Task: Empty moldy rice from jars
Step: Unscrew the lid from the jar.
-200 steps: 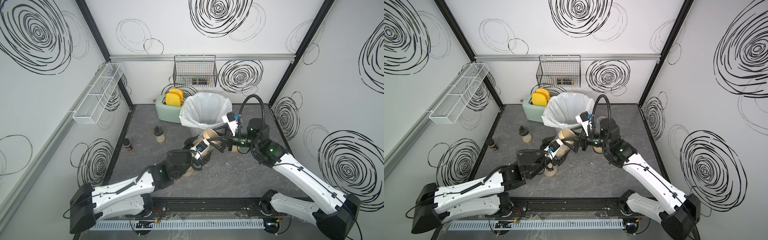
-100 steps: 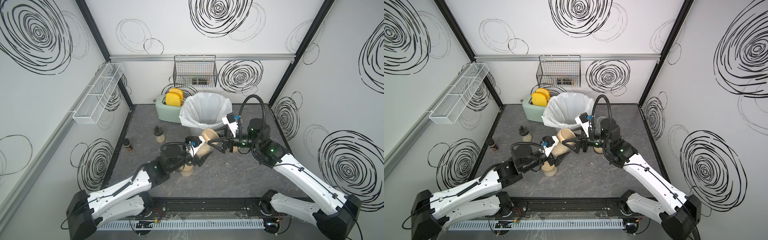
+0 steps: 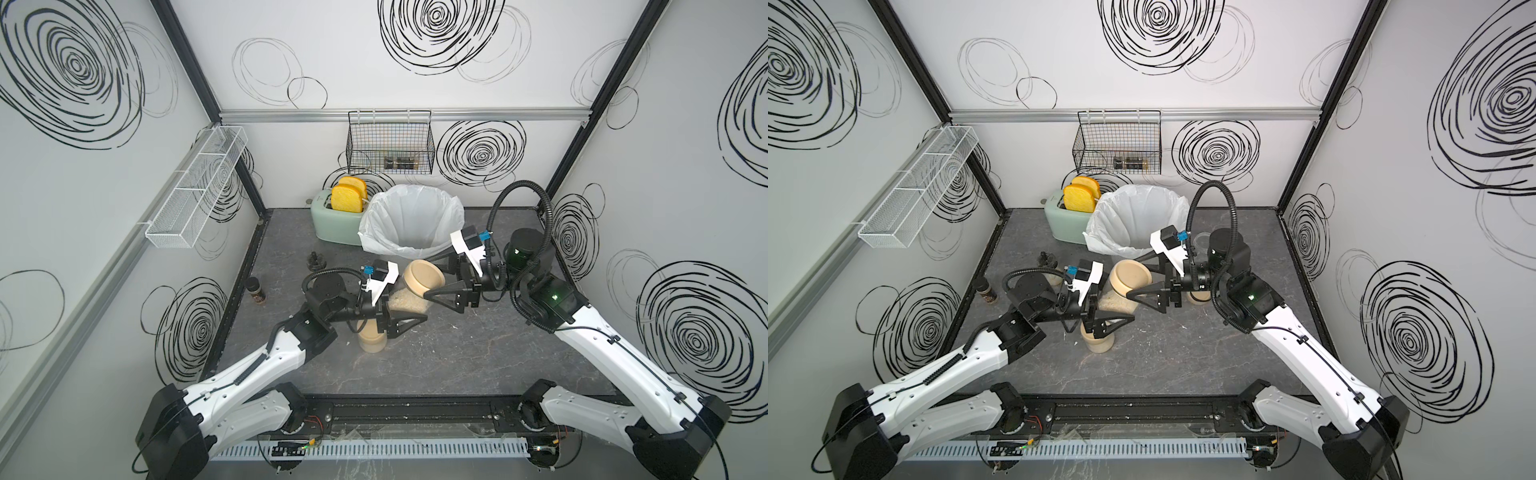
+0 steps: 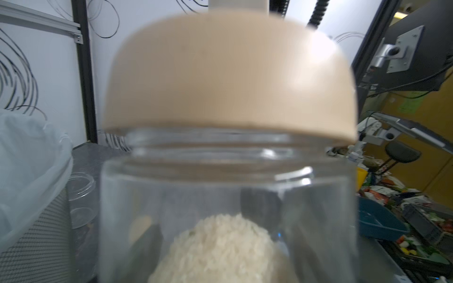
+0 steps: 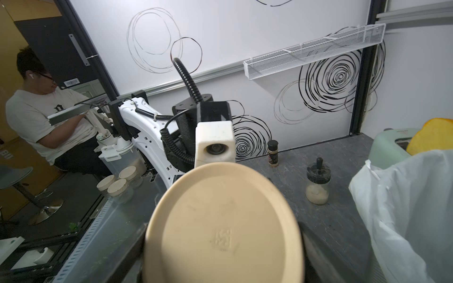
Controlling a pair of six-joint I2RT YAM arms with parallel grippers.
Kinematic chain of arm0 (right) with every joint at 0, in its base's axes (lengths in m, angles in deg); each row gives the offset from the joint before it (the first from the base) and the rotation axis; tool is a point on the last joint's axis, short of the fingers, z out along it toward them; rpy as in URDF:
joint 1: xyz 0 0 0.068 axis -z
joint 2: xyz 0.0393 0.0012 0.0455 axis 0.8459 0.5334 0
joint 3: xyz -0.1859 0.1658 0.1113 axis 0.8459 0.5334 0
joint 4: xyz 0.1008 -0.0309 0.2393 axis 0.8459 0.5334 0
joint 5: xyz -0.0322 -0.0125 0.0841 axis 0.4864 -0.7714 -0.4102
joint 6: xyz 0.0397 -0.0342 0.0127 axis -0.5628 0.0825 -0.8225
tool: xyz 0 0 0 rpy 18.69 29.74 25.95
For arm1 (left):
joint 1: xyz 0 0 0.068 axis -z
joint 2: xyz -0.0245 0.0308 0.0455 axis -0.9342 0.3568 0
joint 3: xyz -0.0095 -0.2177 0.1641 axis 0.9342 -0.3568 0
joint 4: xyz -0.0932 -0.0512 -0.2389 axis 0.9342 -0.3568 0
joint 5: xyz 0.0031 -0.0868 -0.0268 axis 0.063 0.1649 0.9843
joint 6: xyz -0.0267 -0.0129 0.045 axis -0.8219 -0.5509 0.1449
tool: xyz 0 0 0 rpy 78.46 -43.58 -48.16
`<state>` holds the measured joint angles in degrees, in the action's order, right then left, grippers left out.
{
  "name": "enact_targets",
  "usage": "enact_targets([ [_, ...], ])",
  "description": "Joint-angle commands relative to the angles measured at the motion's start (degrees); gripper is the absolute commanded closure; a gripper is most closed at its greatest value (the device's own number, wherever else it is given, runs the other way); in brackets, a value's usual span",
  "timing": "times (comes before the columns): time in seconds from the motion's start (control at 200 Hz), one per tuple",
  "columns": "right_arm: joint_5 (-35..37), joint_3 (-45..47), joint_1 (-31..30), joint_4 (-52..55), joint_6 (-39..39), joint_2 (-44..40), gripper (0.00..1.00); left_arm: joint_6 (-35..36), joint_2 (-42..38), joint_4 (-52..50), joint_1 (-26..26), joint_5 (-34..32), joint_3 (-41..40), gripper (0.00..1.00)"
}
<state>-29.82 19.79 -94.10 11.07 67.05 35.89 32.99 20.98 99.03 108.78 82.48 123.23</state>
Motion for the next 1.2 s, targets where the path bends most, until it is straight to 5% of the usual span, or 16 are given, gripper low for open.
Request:
enact_targets([
  [0.0, -4.49, -0.51, -0.89, 3.22, 4.29, 1.88, 0.29, -9.80, 1.39, 21.01, 0.97, 11.44, 4.35, 0.15],
  [0.17, -4.83, -1.17, -0.93, 4.40, 5.74, 2.46, 0.26, -14.28, 2.64, 26.47, 1.12, 12.58, 3.83, 0.14],
  [0.4, -1.59, -0.44, -0.93, 3.72, 5.69, 1.02, 0.00, -10.13, 1.80, 21.04, 0.84, 11.66, 4.39, 0.14],
  [1.196, 2.27, 0.51, -0.84, 2.42, 4.51, -0.48, 0.02, -7.40, 0.27, 19.08, -0.18, 8.69, 2.94, 0.14],
])
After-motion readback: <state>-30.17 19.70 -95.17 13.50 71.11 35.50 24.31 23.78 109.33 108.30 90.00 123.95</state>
